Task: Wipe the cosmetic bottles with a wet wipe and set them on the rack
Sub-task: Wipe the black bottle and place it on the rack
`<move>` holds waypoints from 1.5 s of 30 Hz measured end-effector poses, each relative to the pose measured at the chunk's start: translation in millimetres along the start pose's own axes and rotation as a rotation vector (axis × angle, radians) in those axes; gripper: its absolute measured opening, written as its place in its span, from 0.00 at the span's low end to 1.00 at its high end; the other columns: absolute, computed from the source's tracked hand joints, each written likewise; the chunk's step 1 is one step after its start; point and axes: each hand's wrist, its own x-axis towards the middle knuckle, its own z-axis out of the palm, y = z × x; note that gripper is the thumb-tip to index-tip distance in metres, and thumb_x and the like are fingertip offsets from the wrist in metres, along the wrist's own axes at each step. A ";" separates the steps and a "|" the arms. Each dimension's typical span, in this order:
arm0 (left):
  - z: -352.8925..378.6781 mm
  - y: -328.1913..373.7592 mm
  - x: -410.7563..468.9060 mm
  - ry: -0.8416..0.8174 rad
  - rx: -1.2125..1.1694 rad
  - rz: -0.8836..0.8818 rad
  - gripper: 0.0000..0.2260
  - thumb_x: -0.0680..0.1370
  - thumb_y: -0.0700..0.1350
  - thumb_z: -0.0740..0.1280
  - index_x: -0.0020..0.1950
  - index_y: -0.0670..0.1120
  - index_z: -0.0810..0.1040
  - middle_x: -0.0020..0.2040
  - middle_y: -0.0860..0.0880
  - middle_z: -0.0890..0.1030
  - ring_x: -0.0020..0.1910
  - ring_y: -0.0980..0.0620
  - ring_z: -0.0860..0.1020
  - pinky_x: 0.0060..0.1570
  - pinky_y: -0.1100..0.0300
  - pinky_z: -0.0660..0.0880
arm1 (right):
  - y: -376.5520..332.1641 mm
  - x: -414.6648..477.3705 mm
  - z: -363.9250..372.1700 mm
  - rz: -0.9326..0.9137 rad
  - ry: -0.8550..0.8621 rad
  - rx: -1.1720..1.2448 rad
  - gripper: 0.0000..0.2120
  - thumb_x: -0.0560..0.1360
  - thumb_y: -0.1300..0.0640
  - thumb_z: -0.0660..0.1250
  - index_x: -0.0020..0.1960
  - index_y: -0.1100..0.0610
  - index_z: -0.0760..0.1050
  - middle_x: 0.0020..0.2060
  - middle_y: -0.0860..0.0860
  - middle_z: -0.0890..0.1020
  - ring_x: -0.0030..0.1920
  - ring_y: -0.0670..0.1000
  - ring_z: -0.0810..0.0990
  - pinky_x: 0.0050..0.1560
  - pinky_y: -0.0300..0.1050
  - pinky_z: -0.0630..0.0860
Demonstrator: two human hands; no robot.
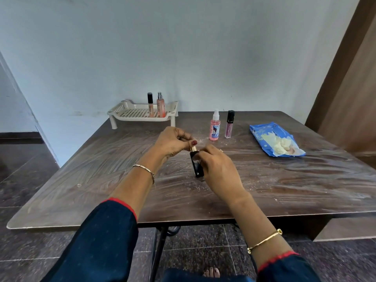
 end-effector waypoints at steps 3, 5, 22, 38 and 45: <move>-4.8 -3.8 -2.1 -0.011 -0.039 -0.001 0.06 0.69 0.41 0.76 0.44 0.43 0.83 0.39 0.46 0.85 0.40 0.53 0.84 0.43 0.67 0.76 | -0.4 -8.1 2.5 -0.024 -0.023 -0.035 0.13 0.69 0.65 0.72 0.53 0.59 0.80 0.49 0.52 0.78 0.43 0.55 0.79 0.42 0.49 0.79; -5.9 -5.3 -2.8 -0.030 -0.069 0.002 0.05 0.69 0.40 0.75 0.43 0.43 0.83 0.39 0.46 0.84 0.38 0.54 0.84 0.40 0.68 0.76 | 0.0 -14.4 3.9 -0.033 -0.049 -0.052 0.12 0.71 0.65 0.70 0.54 0.58 0.80 0.48 0.51 0.77 0.42 0.53 0.78 0.42 0.49 0.79; -11.9 -4.2 -8.6 -0.140 -0.096 0.081 0.08 0.73 0.35 0.71 0.51 0.39 0.82 0.47 0.44 0.84 0.45 0.52 0.83 0.44 0.68 0.78 | 23.9 -24.1 -0.9 0.107 -0.004 0.196 0.14 0.70 0.70 0.69 0.48 0.53 0.81 0.44 0.47 0.79 0.46 0.48 0.79 0.46 0.41 0.76; -12.3 -6.8 -14.2 -0.229 -0.153 0.124 0.10 0.70 0.35 0.73 0.51 0.39 0.81 0.48 0.41 0.85 0.49 0.49 0.83 0.54 0.58 0.78 | -4.5 -3.2 6.7 -0.071 0.188 0.063 0.10 0.70 0.67 0.72 0.50 0.58 0.82 0.45 0.50 0.81 0.40 0.54 0.81 0.38 0.52 0.80; -10.4 -5.8 -10.3 -0.230 -0.137 0.111 0.10 0.71 0.35 0.73 0.52 0.39 0.81 0.48 0.43 0.85 0.51 0.48 0.83 0.57 0.56 0.77 | 0.7 -18.4 19.4 -0.111 -0.012 -0.033 0.10 0.71 0.67 0.68 0.49 0.57 0.82 0.46 0.50 0.80 0.41 0.56 0.80 0.39 0.54 0.78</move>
